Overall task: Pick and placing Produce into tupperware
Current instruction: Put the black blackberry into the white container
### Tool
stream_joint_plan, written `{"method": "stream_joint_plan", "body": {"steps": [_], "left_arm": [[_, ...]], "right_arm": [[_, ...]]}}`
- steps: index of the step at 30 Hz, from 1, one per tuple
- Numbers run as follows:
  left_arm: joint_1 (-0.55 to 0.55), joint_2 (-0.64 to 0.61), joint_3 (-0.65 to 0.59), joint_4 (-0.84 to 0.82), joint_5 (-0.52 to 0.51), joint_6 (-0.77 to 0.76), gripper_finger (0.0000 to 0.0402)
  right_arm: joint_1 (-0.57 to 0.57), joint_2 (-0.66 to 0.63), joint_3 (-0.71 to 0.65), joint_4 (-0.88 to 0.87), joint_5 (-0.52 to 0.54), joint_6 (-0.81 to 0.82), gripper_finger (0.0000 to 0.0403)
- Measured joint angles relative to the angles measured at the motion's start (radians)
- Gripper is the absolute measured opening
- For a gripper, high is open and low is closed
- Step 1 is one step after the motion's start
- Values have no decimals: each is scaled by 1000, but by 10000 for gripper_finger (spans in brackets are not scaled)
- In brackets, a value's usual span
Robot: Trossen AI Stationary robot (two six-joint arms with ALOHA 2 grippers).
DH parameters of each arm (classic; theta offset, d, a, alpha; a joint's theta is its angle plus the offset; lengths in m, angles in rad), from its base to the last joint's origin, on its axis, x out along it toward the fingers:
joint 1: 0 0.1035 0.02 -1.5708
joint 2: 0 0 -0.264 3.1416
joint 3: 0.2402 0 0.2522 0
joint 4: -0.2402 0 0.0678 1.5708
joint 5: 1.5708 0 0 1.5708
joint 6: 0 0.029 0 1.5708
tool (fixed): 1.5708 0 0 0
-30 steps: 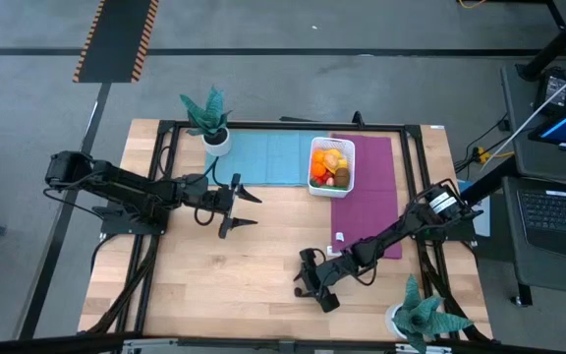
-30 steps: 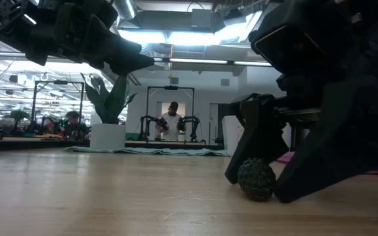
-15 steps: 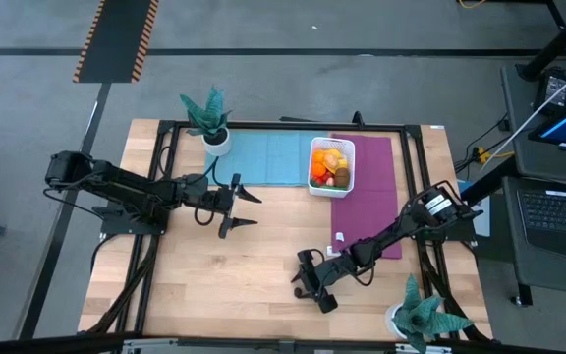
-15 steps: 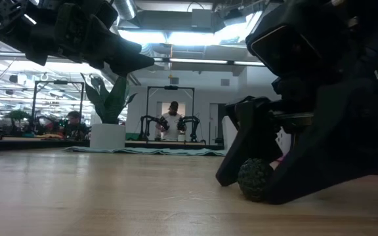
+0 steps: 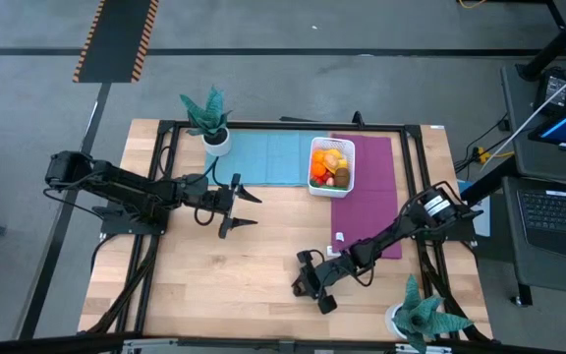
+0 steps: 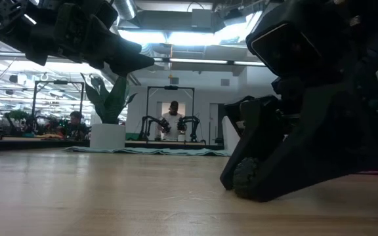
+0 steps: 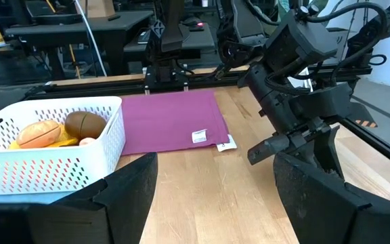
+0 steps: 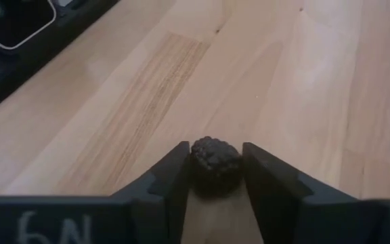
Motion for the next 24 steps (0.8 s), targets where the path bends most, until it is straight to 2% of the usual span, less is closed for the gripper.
{"method": "stream_joint_plan", "body": {"steps": [7,14,19,24], "left_arm": [[0,0,0,0,0,0,286],[0,0,0,0,0,0,286],[0,0,0,0,0,0,286],[-3,0,0,0,0,0,286]], "right_arm": [[-2,2,-1,50,18,28,108],[-7,-2,-1,94,84,31,116],[-50,-3,-1,162,89,89,102],[-89,-3,-2,246,89,104,105]]}}
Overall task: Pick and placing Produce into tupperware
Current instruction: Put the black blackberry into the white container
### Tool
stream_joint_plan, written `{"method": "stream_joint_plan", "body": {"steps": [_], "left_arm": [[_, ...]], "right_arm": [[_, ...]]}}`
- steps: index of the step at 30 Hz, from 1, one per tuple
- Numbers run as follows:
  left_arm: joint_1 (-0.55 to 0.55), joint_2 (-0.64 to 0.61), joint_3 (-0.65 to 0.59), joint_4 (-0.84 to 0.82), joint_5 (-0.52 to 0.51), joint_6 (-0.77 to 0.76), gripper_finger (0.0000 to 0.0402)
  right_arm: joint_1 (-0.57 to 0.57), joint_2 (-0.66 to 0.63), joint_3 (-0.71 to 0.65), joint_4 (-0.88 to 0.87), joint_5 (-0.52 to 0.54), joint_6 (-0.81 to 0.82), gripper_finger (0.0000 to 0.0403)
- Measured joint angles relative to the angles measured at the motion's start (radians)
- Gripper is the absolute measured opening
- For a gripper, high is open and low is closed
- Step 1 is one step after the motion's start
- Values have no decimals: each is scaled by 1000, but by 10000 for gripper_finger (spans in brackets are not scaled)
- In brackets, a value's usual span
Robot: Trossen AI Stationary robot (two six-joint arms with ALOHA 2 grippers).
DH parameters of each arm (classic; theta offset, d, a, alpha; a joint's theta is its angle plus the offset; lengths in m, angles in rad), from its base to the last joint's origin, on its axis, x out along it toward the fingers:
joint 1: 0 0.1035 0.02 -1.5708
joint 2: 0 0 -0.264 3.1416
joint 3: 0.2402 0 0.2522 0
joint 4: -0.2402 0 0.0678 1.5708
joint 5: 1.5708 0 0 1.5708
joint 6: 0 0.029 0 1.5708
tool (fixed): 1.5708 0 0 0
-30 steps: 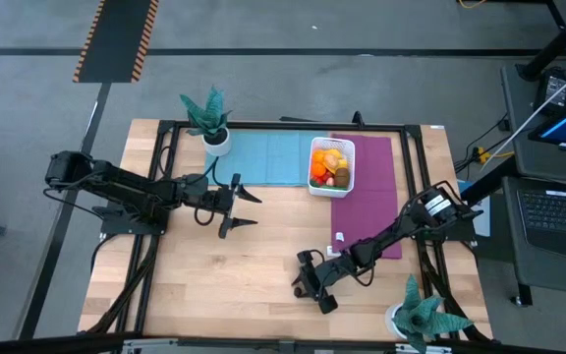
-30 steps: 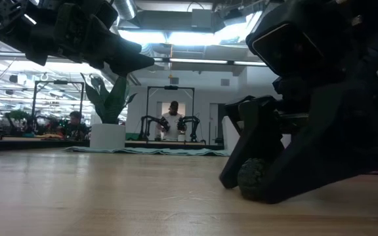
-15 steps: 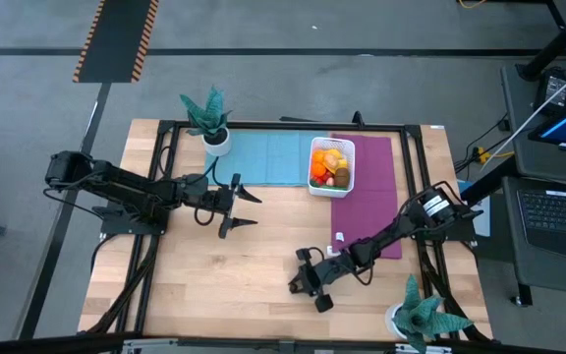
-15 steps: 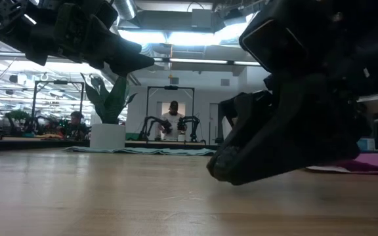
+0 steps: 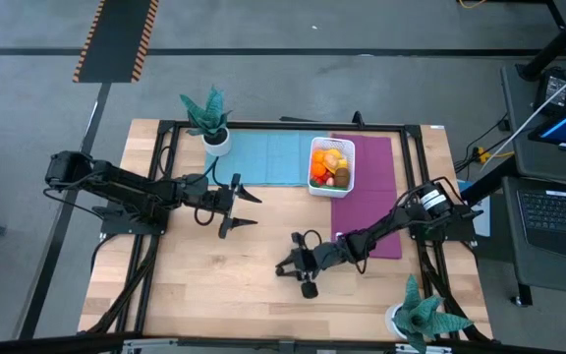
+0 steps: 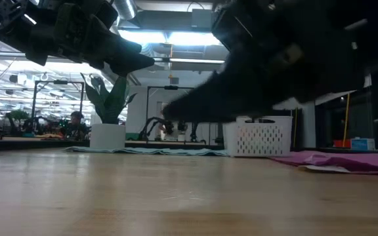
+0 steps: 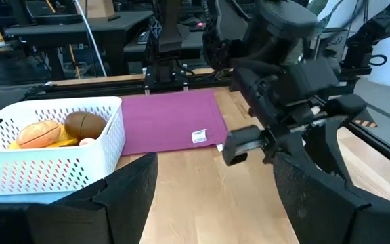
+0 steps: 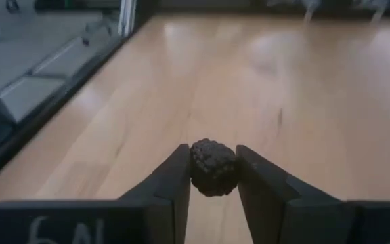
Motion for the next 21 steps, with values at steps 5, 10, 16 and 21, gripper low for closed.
{"method": "stream_joint_plan", "body": {"steps": [5,10,16,21], "left_arm": [[-26,0,0,6,0,6,286],[-39,0,0,26,0,47,286],[-15,0,0,24,-60,65,286],[27,0,-1,25,-62,67,286]], "right_arm": [[-38,-32,-52,133,-1,-23,104],[-68,-110,-138,250,46,-33,99],[-70,-213,-252,285,248,-56,99],[-70,-299,-364,297,403,-23,99]]}}
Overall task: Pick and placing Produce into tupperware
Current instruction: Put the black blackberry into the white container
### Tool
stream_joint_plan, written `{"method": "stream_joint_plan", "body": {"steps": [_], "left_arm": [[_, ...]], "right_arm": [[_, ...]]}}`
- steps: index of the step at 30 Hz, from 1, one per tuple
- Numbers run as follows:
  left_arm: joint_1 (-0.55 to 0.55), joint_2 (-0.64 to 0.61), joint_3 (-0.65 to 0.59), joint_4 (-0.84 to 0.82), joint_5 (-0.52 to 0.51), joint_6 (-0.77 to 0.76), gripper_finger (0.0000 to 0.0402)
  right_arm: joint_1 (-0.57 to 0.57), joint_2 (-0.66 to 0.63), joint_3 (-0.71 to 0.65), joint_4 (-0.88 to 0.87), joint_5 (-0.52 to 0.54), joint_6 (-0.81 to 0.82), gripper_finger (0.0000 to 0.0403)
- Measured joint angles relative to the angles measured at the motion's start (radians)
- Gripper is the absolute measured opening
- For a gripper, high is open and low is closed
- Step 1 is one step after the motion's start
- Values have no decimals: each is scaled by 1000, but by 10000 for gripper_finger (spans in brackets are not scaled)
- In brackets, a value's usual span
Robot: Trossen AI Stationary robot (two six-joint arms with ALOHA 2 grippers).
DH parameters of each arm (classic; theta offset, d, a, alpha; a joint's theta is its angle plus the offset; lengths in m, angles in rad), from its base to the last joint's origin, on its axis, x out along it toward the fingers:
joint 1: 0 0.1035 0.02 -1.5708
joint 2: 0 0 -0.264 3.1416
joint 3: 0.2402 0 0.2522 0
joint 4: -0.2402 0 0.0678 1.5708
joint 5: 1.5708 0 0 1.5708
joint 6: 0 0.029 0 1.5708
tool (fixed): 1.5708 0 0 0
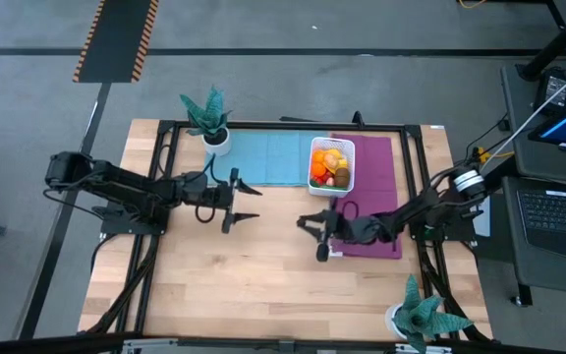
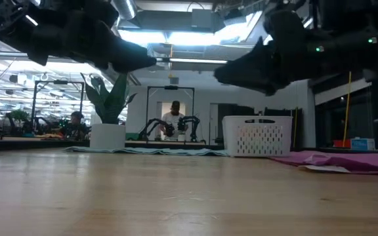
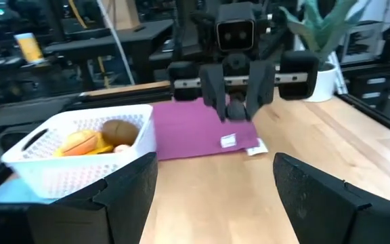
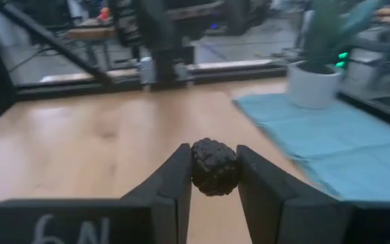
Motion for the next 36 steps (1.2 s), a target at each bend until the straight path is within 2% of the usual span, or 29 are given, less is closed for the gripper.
{"method": "stream_joint_plan", "body": {"steps": [8,12,19,23,30,36], "left_arm": [[46,0,-66,86,1,-30,286],[48,0,-100,157,1,-30,286],[48,0,-102,159,1,-29,286],[48,0,-102,159,1,-21,286],[48,0,-102,157,1,-17,286],[48,0,-102,156,1,-13,286]], "right_arm": [[0,-113,-100,16,191,-2,99],[0,-123,-112,15,260,-2,99],[0,-123,-112,12,399,-7,99],[-21,-123,-112,9,433,9,99],[-104,-123,-112,-54,514,130,99],[-147,-123,-112,-58,605,129,101]]}}
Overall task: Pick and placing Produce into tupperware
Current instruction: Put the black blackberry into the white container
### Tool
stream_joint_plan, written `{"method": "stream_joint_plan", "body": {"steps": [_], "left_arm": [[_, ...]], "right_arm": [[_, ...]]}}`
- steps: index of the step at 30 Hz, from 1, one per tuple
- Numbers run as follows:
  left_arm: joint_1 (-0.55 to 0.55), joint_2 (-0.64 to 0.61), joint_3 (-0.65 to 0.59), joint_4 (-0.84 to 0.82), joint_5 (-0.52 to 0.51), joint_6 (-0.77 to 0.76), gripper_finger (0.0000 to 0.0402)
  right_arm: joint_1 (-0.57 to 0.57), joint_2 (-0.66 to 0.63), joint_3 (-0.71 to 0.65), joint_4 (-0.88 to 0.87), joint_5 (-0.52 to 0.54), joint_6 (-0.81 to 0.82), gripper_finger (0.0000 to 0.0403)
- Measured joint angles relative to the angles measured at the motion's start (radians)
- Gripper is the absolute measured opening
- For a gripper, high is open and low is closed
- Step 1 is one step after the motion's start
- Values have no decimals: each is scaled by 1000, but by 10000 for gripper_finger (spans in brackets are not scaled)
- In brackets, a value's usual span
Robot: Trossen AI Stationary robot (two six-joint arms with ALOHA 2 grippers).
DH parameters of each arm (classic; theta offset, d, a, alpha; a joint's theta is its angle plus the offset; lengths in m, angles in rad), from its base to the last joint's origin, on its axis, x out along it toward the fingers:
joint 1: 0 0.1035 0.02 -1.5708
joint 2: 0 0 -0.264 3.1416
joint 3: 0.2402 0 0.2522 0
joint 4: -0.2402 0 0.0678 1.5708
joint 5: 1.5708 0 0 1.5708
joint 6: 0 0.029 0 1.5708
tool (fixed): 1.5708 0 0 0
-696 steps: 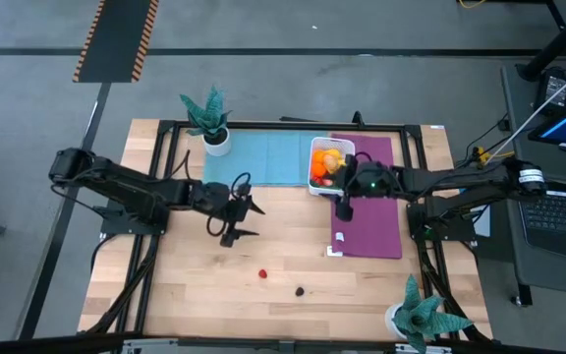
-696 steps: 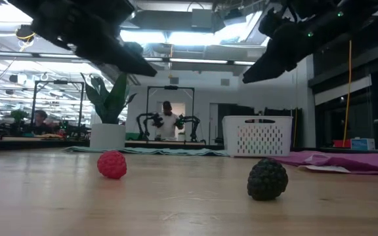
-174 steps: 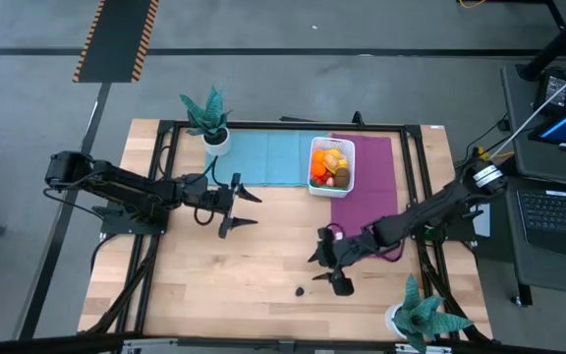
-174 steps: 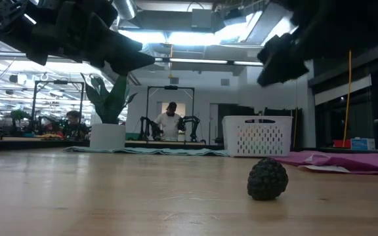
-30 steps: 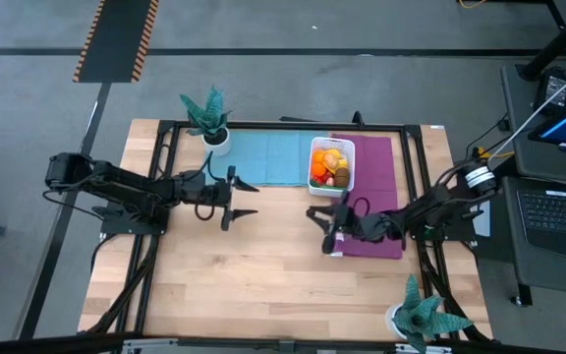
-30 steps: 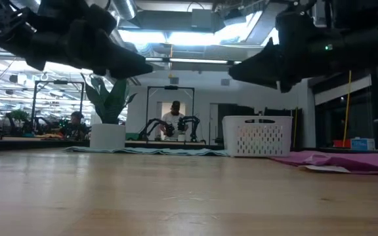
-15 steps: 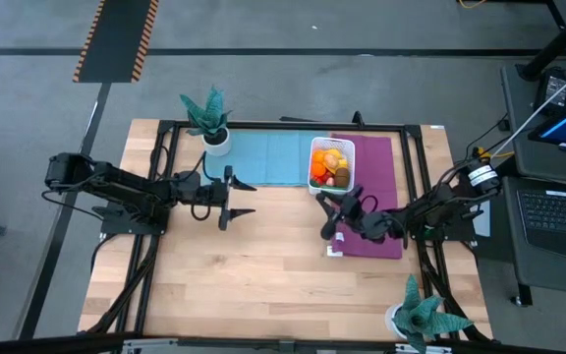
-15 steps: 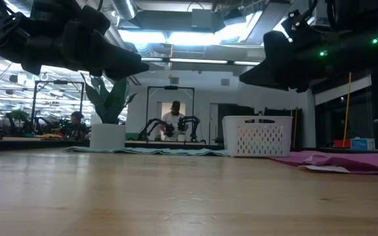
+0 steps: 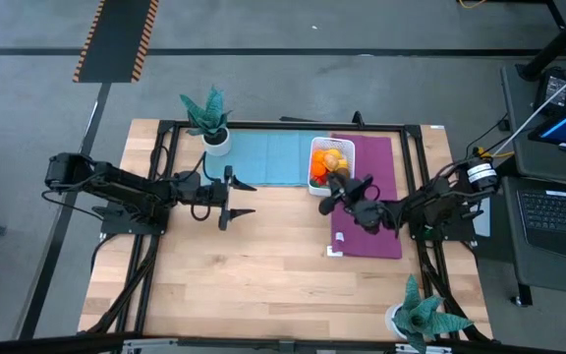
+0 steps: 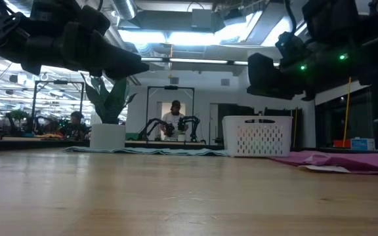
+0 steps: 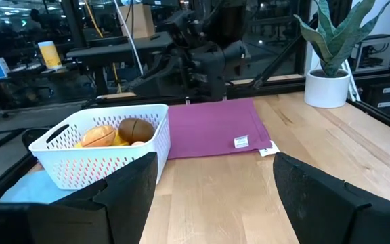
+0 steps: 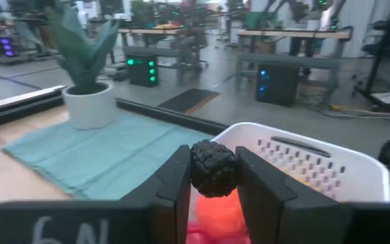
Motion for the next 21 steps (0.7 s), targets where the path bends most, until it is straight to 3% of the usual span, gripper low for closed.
{"method": "stream_joint_plan", "body": {"steps": [4,8,12,21], "left_arm": [[0,0,0,-5,0,0,286],[0,0,0,-8,0,1,286],[0,0,0,-13,0,1,286],[0,0,-1,-65,0,1,286]], "right_arm": [[-26,0,0,0,-16,-3,98],[-79,-17,5,-15,-173,28,98],[-132,-55,31,-109,-235,30,98],[-233,-205,178,-781,-356,244,98]]}}
